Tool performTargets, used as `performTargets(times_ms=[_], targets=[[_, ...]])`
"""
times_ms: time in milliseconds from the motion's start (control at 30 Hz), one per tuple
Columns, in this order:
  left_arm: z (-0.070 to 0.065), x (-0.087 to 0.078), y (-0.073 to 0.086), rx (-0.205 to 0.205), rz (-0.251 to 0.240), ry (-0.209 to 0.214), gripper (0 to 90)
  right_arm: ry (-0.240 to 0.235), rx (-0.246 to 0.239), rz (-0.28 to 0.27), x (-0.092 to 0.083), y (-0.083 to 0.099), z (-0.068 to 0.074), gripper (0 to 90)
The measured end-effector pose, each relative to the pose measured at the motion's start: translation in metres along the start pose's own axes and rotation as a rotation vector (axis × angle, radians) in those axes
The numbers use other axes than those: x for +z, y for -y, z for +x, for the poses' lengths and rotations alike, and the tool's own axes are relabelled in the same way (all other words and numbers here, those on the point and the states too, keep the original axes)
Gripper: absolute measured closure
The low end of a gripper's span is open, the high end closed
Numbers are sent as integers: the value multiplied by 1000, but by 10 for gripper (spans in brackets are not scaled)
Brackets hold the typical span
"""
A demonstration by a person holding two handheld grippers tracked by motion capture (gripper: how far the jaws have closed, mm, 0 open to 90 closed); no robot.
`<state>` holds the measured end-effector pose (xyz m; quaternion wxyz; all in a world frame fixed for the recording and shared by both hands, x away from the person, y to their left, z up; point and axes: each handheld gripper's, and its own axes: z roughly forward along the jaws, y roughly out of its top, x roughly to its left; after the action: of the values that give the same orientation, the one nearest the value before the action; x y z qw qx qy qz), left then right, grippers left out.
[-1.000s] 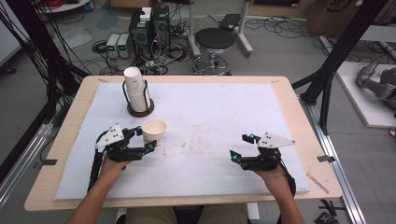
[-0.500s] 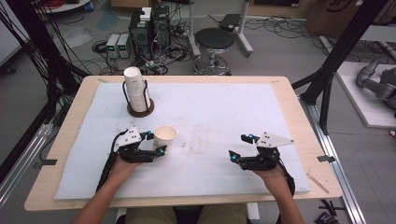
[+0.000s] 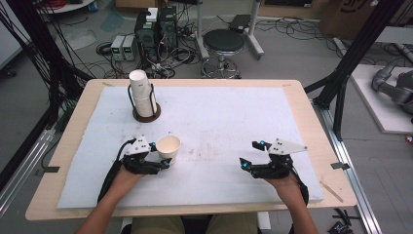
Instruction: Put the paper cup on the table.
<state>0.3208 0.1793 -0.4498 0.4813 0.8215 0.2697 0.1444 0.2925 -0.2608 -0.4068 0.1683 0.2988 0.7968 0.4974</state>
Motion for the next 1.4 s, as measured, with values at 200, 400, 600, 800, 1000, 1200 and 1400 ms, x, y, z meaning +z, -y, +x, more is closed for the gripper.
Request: performTargets(times_ms=[200,400,600,800,1000,1200,1400], targets=[[-2,0,2,-28,19,37,249,-6,3,4,1,0,1,218],[0,-24,0,-94,-47,17,184,1,2,6,0,0,1,218],[3,-48,5,-98,-130,4,183,9,20,10,-2,1,0,218],[17,-76,9,-158,-307,-36,179,69,26,21,-7,4,-3,218],[22,-81,8,-161,-371,-72,174,90,31,31,-9,8,-6,218],[24,-81,8,-158,-394,-85,183,105,54,17,-15,11,-11,218],[22,-85,8,-135,-402,-96,184,120,58,11,-18,11,-8,218]])
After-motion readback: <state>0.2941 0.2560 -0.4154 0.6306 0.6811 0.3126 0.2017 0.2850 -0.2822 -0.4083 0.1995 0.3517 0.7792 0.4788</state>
